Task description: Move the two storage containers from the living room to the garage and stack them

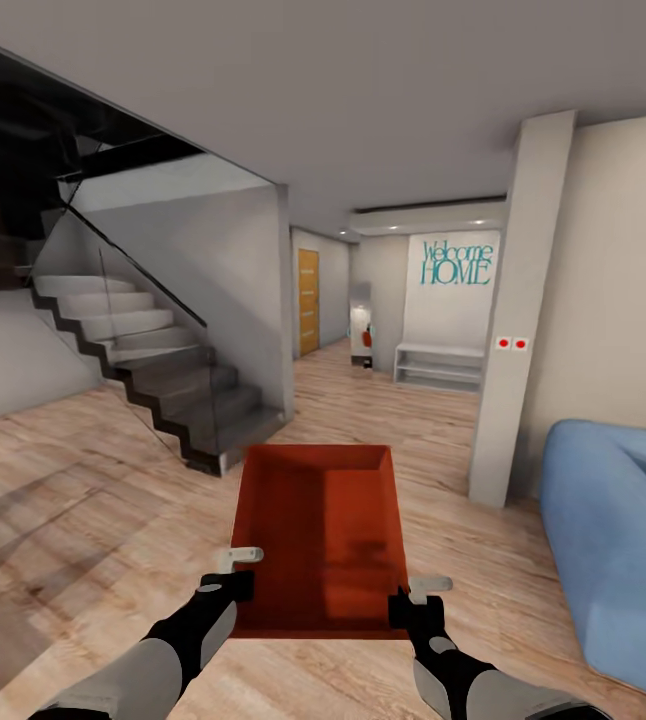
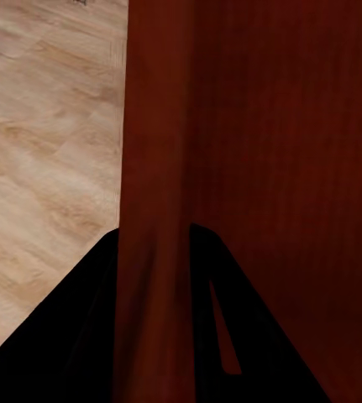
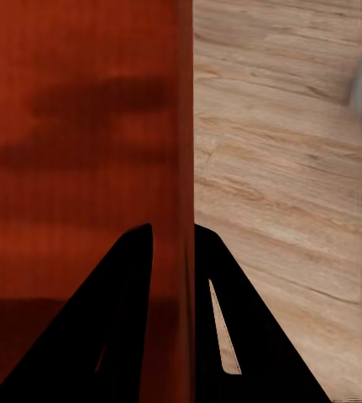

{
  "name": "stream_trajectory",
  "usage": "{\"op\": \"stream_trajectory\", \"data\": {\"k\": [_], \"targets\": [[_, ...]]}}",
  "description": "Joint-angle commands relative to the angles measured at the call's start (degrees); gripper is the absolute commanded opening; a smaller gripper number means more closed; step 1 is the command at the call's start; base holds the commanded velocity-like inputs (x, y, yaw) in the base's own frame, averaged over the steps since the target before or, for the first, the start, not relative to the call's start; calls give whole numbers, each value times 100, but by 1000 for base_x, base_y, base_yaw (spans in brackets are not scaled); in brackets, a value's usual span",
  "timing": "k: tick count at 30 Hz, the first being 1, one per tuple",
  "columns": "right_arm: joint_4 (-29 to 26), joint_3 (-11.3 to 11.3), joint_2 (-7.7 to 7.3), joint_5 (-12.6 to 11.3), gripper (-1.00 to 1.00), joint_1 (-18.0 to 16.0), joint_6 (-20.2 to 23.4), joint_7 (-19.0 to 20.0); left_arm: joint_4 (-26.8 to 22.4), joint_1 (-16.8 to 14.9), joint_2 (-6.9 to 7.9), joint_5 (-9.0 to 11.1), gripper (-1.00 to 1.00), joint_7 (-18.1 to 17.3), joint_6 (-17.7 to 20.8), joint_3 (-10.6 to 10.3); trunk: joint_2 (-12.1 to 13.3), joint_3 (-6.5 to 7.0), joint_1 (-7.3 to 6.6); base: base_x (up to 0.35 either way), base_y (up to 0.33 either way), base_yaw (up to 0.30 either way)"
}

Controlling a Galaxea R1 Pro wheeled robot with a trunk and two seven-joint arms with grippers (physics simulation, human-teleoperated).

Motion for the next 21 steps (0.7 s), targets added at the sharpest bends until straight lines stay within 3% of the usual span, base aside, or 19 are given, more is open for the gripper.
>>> {"op": "stream_trajectory", "data": {"k": [1, 12, 21], "targets": [[8, -190, -29, -199, -100, -2, -43, -40, -29, -8, 5, 77, -100, 63, 43, 356, -8, -9, 1, 0, 0, -279], [8, -190, -29, -199, -100, -2, -47, -38, -22, -8, 5, 79, -100, 56, 43, 358, -8, -9, 1, 27, 0, -279], [8, -190, -20, -199, -100, -2, -48, -46, -5, -8, 5, 84, -100, 55, 43, 358, -8, -9, 1, 291, 0, -85]]}}
